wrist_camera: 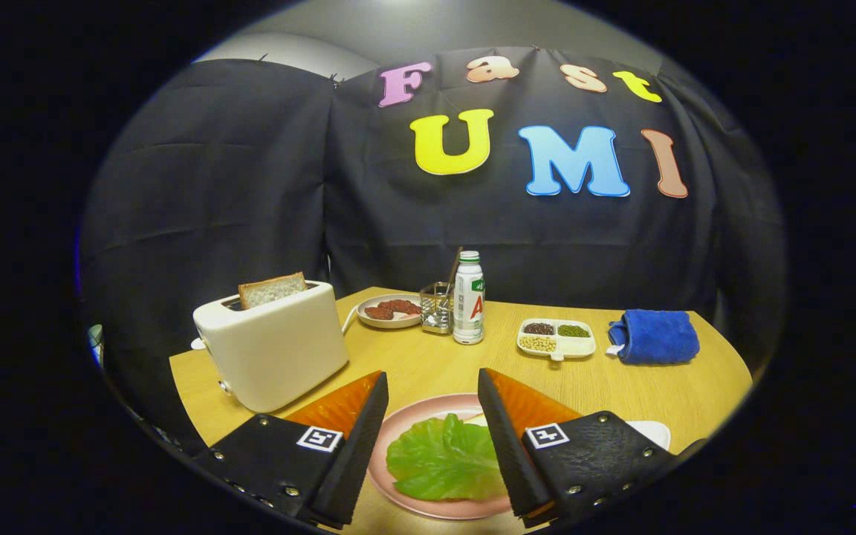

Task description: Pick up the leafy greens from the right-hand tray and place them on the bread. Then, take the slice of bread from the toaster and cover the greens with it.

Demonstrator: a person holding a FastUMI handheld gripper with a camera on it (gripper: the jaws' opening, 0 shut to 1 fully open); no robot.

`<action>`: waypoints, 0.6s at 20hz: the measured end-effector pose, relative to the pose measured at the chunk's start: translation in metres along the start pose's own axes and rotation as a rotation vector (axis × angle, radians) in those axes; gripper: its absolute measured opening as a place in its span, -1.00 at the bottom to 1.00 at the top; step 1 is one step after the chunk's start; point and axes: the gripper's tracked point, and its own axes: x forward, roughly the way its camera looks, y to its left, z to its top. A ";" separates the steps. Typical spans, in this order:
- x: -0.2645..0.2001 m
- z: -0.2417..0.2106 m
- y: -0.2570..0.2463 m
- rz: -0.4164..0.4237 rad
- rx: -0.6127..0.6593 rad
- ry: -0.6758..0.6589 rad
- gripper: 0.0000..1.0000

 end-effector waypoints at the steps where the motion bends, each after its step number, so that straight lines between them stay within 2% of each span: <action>1: 0.002 0.004 0.008 0.007 0.008 -0.012 0.50; 12: 0.040 0.038 0.122 0.149 0.096 -0.103 0.49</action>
